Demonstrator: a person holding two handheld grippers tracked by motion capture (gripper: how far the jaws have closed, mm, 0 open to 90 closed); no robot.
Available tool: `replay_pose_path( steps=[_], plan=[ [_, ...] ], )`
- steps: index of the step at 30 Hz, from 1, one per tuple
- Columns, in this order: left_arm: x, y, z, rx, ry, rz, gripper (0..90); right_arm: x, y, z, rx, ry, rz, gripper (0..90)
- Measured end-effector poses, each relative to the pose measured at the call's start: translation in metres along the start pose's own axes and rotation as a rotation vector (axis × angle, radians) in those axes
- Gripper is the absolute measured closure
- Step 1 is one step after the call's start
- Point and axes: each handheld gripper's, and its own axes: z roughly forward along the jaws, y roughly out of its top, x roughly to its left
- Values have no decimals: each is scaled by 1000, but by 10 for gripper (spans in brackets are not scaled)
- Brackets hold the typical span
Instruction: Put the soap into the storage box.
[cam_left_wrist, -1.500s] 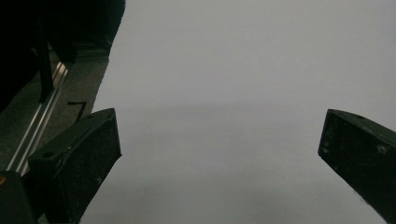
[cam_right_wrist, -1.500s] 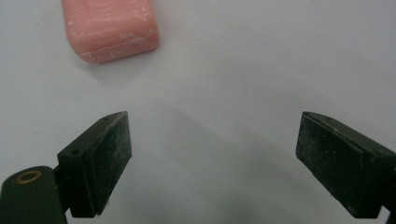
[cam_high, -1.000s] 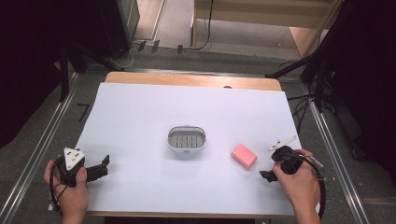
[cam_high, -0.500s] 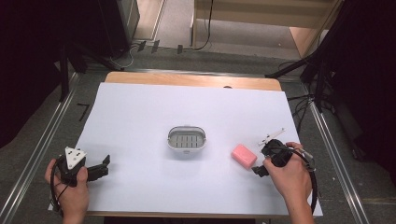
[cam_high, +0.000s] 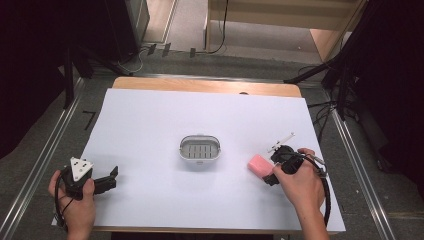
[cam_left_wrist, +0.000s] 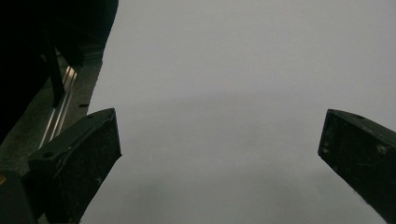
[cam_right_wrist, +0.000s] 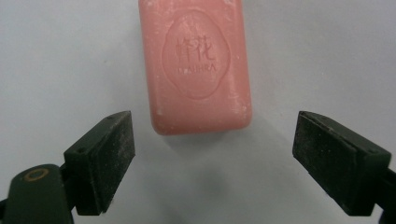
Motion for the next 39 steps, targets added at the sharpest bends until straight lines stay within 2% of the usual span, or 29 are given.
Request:
replay_pose_path(
  steps=[11,16,21,28,29,39],
  plan=[
    [0,0,1,4,2,-6,0,7,15,6,10,13,-28,144],
    [0,0,1,5,1,-6,0,7,22,10,16,26,-9,180],
    [0,0,1,7,2,-4,0,7,26,12,25,21,-10,203],
    [1,0,1,9,1,-10,0,7,34,18,43,35,-9,261],
    [2,0,1,10,-5,-16,0,8,36,21,63,39,-18,268],
    [2,1,1,15,-7,-21,0,6,38,26,75,27,-9,367]
  ],
)
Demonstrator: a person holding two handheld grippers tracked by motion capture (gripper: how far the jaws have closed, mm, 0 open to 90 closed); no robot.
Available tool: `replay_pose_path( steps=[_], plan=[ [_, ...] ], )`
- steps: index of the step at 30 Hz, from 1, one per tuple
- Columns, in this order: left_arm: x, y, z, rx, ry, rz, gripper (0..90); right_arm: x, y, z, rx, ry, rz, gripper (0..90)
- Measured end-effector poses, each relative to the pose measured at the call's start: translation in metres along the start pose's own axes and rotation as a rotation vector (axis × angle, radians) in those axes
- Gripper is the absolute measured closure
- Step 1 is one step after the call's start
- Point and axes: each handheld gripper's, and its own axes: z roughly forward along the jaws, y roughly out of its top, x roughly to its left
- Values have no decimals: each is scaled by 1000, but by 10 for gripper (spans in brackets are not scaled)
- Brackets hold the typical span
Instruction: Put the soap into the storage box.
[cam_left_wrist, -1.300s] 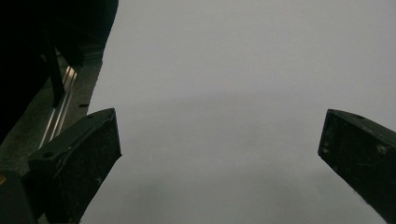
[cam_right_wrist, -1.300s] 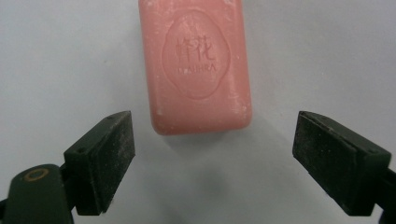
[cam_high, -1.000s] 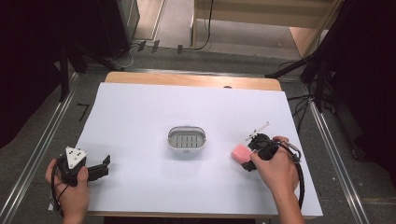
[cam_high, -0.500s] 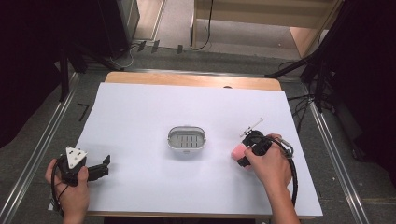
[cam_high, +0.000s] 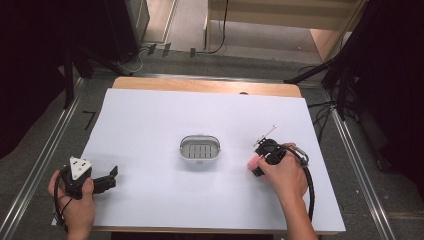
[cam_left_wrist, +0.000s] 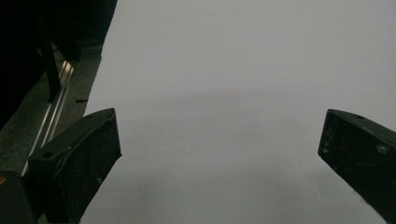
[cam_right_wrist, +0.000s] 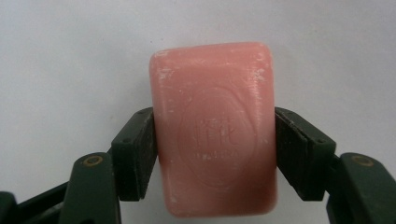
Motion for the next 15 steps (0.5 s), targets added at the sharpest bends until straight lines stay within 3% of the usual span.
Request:
replay_pose_path(
  steps=[7,14,15],
  plan=[
    [0,0,0,-1,-6,-5,0,0,2,3,5,2,13,381],
    [1,0,1,3,-7,-5,0,-1,2,5,5,14,-30,385],
    [1,0,1,4,-7,-7,0,-2,1,4,11,15,-62,385]
  ],
)
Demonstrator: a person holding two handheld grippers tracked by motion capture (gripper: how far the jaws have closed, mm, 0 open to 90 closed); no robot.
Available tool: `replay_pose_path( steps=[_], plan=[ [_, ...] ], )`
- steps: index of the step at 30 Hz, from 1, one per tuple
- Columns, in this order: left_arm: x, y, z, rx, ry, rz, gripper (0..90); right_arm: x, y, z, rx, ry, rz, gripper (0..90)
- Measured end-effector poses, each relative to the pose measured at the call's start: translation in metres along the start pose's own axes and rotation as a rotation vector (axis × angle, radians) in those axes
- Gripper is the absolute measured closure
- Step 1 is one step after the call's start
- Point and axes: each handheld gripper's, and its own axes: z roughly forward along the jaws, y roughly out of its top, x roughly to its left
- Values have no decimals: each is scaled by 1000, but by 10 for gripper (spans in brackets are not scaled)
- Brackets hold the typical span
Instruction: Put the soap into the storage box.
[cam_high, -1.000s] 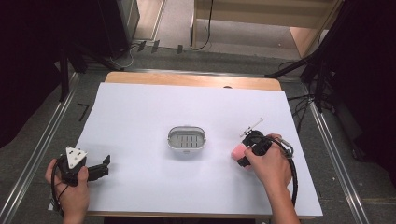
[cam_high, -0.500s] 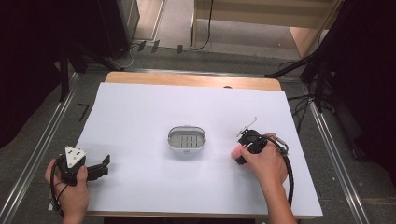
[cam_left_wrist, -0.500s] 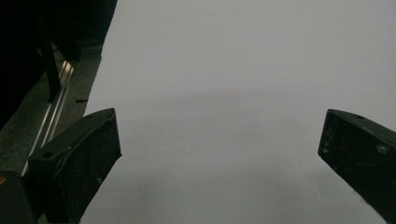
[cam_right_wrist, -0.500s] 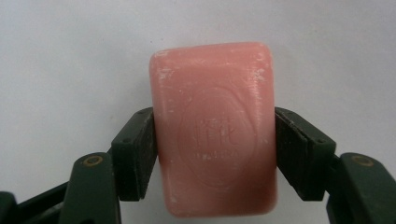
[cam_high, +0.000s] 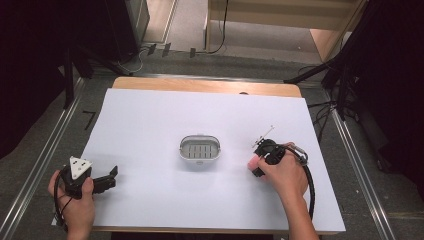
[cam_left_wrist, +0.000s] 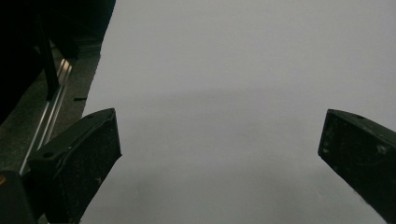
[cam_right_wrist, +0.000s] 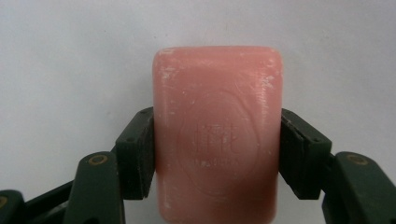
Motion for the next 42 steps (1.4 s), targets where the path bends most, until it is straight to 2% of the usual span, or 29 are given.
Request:
replay_pose_path(
  steps=[2,6,10,16,23,27,31,42],
  plan=[
    [0,0,0,0,0,-2,0,0,0,0,1,-8,-4,385],
    [1,0,0,6,0,-3,0,1,2,-2,9,-7,-43,385],
    [1,0,0,6,0,-3,0,4,6,-11,-5,-10,-50,386],
    [0,0,0,5,0,-3,0,6,15,-23,-35,-14,-97,385],
    [0,0,0,3,1,-3,0,8,22,-29,-47,-9,-126,386],
    [0,0,1,6,-2,-1,0,10,29,-34,-60,-34,-172,386],
    [0,0,1,7,-2,-1,0,11,35,-38,-63,-16,-196,386],
    [1,0,0,6,-2,-3,0,16,50,-47,-50,-7,-245,386]
  ],
)
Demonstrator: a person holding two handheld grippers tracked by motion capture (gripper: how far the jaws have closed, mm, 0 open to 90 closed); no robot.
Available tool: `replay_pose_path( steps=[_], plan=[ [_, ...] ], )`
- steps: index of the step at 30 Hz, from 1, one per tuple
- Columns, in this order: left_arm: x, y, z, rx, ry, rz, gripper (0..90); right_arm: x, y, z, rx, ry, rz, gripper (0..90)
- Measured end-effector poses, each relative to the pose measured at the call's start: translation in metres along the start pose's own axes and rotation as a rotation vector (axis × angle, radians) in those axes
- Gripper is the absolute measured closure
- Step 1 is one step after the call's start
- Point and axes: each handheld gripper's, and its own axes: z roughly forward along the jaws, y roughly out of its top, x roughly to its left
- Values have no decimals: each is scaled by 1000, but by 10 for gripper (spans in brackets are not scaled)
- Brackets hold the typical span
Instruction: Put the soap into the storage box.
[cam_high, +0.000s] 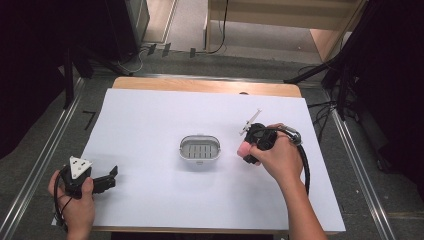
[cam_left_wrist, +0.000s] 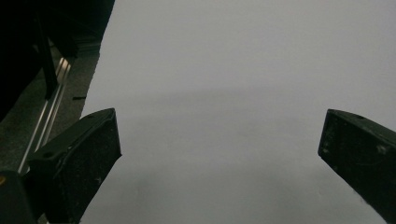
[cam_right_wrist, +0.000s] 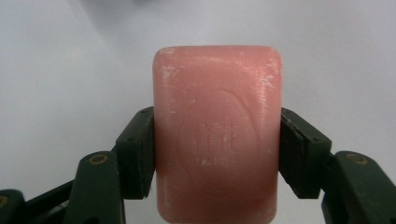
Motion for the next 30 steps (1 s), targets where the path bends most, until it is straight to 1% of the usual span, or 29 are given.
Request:
replay_pose_path(
  steps=[2,5,6,10,12,13,14,16,18,20,23,26,27,29,30],
  plan=[
    [0,0,0,0,0,0,0,0,4,-1,-8,8,-16,386],
    [0,0,0,-1,-2,-1,0,0,7,-2,-2,7,-20,386],
    [0,0,0,-1,-2,-1,0,0,9,-1,-11,7,-40,387],
    [0,0,0,-1,-2,-1,0,1,14,-2,-14,16,-46,386],
    [0,0,0,-1,-2,-1,0,3,18,-2,-24,31,-62,387],
    [0,0,0,-1,-2,0,0,3,18,-2,-24,31,-62,387],
    [0,0,0,-1,-2,-1,0,4,22,-1,-22,35,-86,387],
    [0,0,0,-1,0,-1,0,4,23,-1,-24,34,-92,387],
    [0,0,0,0,0,0,0,6,26,-1,-31,45,-98,386],
    [0,0,0,0,0,0,0,6,28,-2,-50,56,-110,386],
    [0,0,0,0,0,0,0,9,33,-4,-61,59,-127,386],
    [0,0,0,-1,0,-1,0,11,36,-5,-67,64,-131,386],
    [0,0,0,0,0,0,0,13,39,-4,-68,64,-147,386],
    [0,0,0,-2,-1,0,0,14,40,-5,-64,63,-141,386],
    [0,0,0,-3,-1,0,0,15,42,-4,-71,65,-148,386]
  ],
)
